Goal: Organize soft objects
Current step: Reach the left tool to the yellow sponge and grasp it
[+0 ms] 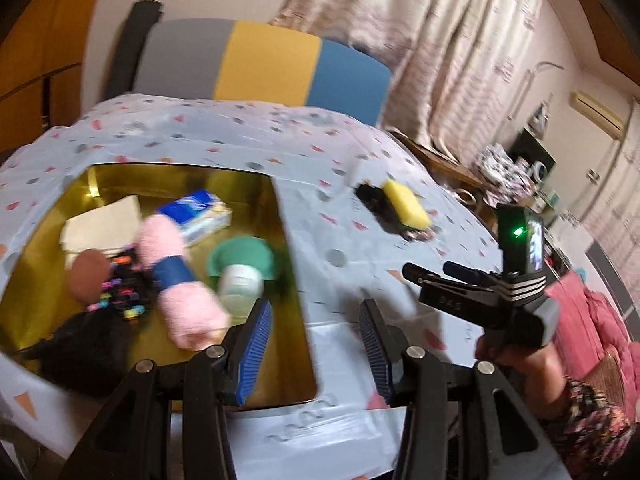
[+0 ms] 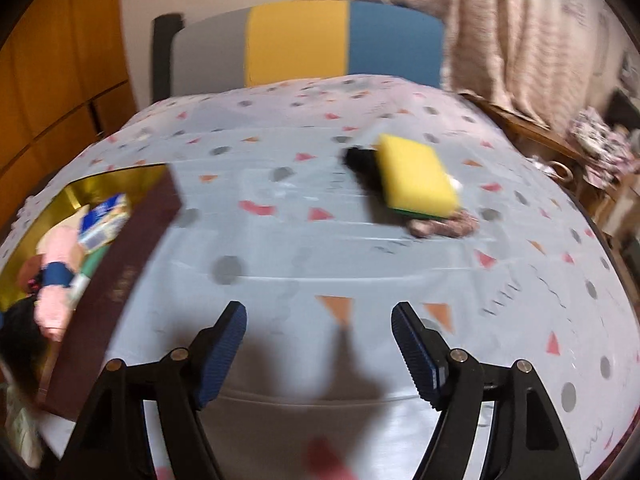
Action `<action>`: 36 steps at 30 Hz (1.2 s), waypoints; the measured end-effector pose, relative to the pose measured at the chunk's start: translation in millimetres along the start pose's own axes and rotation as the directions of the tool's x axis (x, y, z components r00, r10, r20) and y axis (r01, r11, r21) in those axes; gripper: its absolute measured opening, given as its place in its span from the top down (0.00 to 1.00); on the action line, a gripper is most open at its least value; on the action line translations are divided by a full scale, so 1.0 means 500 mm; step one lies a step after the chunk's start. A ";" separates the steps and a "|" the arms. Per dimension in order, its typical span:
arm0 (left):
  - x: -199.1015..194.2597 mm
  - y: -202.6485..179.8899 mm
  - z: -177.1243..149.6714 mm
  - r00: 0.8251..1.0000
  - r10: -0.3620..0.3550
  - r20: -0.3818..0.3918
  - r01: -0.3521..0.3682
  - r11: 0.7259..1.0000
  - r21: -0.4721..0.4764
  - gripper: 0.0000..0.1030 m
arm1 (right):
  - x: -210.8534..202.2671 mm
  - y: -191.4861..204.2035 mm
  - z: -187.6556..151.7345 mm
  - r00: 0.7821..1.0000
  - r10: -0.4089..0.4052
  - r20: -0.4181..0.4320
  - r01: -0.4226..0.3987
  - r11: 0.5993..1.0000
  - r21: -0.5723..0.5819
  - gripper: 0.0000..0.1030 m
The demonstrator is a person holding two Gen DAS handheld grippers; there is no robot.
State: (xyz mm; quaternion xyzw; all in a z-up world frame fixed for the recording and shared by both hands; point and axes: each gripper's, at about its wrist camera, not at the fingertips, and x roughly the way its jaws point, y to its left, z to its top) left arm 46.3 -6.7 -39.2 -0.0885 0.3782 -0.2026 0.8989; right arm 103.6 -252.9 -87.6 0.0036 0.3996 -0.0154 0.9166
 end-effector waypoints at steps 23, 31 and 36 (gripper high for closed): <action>0.368 -0.285 0.224 0.977 0.017 -0.210 0.007 0.994 0.109 0.31 | 0.052 -0.217 -0.031 0.980 -0.183 0.073 0.156 0.947 0.281 0.15; 0.518 -0.351 0.273 0.972 0.041 -0.232 -0.009 0.990 0.138 0.19 | 0.032 -0.227 -0.047 0.969 -0.212 0.122 0.163 0.932 0.325 0.12; 0.604 -0.373 0.290 0.964 0.042 -0.261 0.004 0.985 0.175 0.18 | 0.034 -0.235 -0.049 0.972 -0.200 0.124 0.147 0.927 0.346 0.10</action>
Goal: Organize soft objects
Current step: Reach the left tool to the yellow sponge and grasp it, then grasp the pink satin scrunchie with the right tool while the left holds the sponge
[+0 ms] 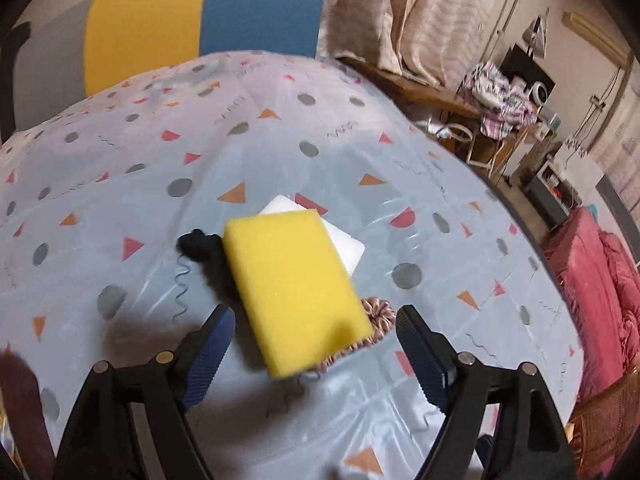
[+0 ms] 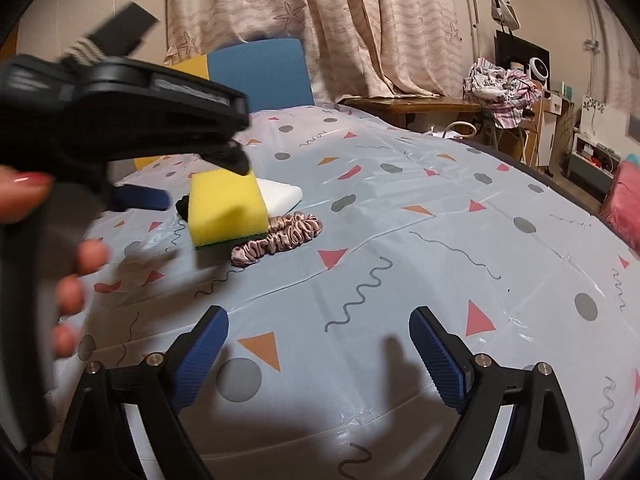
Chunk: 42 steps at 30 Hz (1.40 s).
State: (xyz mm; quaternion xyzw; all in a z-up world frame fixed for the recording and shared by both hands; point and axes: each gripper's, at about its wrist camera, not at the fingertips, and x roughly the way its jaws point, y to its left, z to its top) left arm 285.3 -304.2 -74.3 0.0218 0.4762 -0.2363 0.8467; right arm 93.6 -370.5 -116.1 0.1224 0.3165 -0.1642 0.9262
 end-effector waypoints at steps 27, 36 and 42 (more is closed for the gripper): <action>-0.072 0.159 -0.171 0.985 -0.151 0.085 0.164 0.971 -0.172 0.64 | 0.018 -0.016 -0.006 0.999 -0.005 -0.054 0.007 0.999 0.050 0.10; -0.089 0.188 -0.236 0.983 -0.168 0.072 0.180 0.960 -0.216 0.67 | 0.027 -0.009 -0.005 0.996 -0.005 -0.086 0.008 0.999 0.033 0.10; -0.117 0.201 -0.244 0.990 -0.115 0.082 0.131 0.965 -0.229 0.60 | 0.026 0.054 0.030 0.992 0.062 -0.109 -0.079 0.984 -0.161 0.10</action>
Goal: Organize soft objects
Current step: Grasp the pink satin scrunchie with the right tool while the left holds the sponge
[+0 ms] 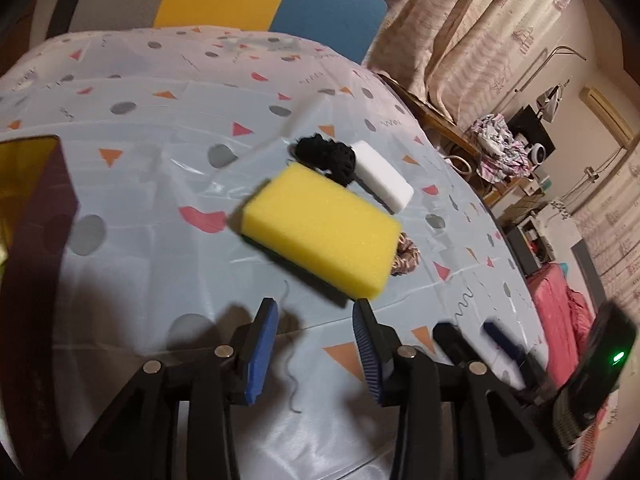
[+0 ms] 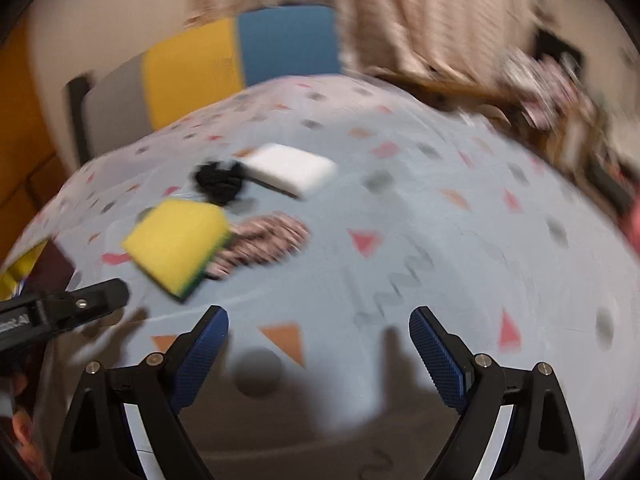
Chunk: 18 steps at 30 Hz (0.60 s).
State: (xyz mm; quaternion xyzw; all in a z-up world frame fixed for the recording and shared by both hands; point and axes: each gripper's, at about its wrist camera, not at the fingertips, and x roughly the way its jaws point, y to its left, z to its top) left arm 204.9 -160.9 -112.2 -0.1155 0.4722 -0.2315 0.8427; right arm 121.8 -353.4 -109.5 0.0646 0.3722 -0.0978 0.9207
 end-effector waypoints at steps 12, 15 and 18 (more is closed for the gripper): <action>-0.060 0.018 -0.024 1.000 0.001 0.004 -0.001 0.999 -0.037 0.60 | 0.173 0.103 0.109 0.956 0.050 -0.288 -0.196 0.840 -0.505 0.08; -0.067 0.009 -0.024 1.000 0.011 0.013 -0.011 1.000 -0.010 0.60 | 0.170 0.091 0.101 0.955 0.105 -0.279 -0.223 0.872 -0.436 0.17; -0.068 0.009 -0.018 1.000 0.011 0.024 -0.011 1.000 -0.017 0.59 | 0.156 0.058 0.090 0.947 0.196 -0.255 -0.261 0.932 -0.252 0.65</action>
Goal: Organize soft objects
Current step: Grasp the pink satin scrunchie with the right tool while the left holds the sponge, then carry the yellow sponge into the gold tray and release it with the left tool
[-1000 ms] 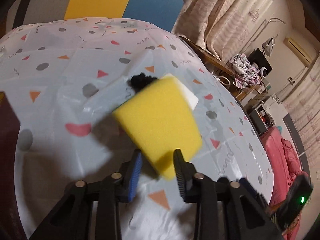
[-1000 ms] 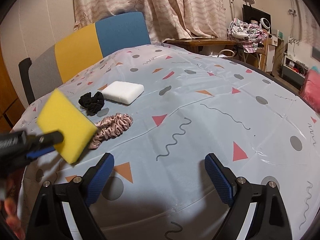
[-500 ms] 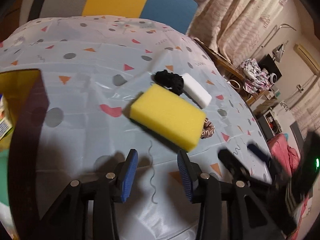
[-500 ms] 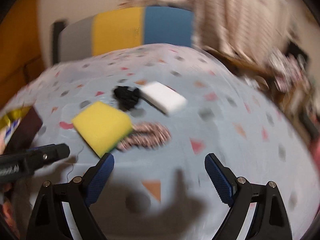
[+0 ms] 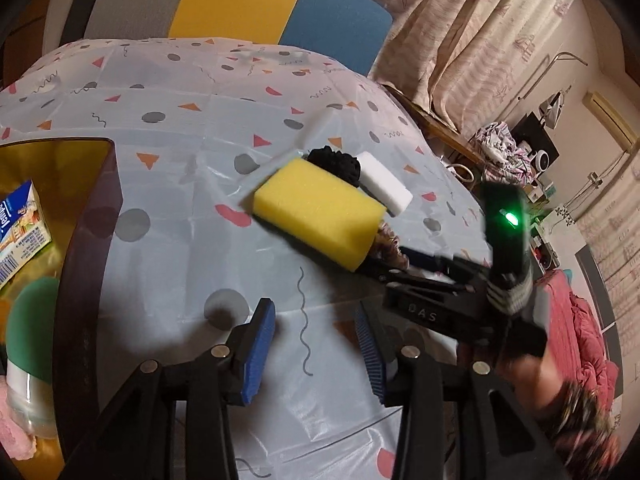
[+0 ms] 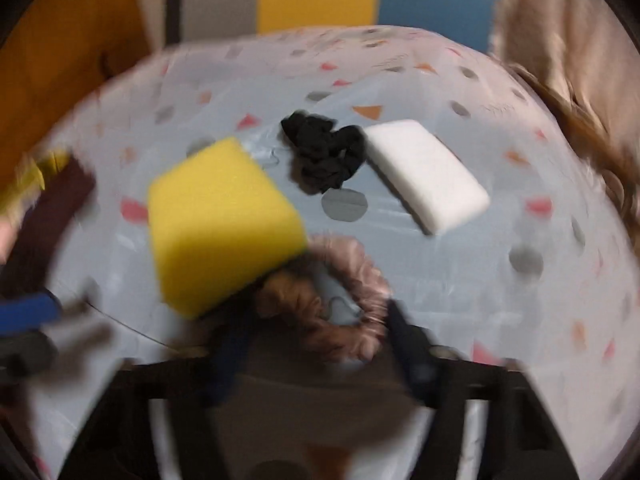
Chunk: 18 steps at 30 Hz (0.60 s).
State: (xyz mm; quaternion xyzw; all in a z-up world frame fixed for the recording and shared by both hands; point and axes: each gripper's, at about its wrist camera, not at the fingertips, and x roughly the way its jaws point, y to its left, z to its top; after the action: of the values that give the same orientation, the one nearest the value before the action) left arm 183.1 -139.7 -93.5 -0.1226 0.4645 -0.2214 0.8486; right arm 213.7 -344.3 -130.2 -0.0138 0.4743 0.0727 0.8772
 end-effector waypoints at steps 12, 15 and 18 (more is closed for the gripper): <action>0.035 -0.014 0.031 0.999 0.036 -0.023 -0.037 0.998 -0.049 0.37 | -0.128 -0.054 -0.158 0.980 -0.009 0.197 -0.057 0.944 0.326 0.85; 0.061 -0.042 0.044 0.997 0.072 -0.029 -0.073 0.997 -0.030 0.26 | -0.147 -0.076 -0.188 0.968 -0.093 0.233 -0.017 0.902 0.430 0.85; 0.091 -0.077 0.071 0.990 0.132 -0.039 -0.132 0.991 0.013 0.19 | -0.148 -0.083 -0.187 0.958 -0.132 0.253 0.004 0.892 0.452 0.85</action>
State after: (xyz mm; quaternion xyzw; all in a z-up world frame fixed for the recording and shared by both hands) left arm 224.3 -195.5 -92.1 -0.0827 0.4874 -0.1695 0.8526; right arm 102.0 -402.3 -121.6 0.1817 0.3501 -0.0680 0.9164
